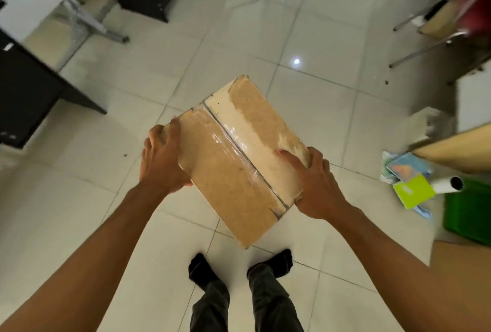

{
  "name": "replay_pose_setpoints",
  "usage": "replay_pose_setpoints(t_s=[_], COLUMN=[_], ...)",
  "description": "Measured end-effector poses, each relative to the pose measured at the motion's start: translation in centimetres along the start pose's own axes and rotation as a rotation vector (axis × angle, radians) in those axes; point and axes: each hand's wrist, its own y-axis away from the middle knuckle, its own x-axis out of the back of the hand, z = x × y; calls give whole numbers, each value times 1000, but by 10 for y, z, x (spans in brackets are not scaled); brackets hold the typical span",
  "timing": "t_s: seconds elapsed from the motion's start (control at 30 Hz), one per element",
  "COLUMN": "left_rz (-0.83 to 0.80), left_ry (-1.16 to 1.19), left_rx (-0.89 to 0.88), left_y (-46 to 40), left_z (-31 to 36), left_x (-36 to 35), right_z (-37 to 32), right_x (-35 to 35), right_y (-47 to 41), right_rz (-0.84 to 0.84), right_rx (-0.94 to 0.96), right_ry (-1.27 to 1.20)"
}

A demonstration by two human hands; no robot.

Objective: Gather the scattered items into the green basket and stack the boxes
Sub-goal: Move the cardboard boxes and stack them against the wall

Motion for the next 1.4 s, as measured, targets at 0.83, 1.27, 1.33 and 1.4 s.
replay_pose_setpoints(t_s=[0.83,1.27,1.33,1.4], left_rz=[-278,-478,-474,-432], left_ry=[78,165,180,225], left_rx=[-1196,-1800,-1888,-1960], left_y=[83,243,270,291], left_z=[636,878,910,940], left_x=[-109,-144,-141,-136], right_z=[321,333,332,337], right_x=[164,214,225,239], right_y=[418,613,641,665], right_rz=[594,846,892,923], right_rx=[-1099,-1509,-1540,-1559], right_ry=[-182,-154,-143,-115])
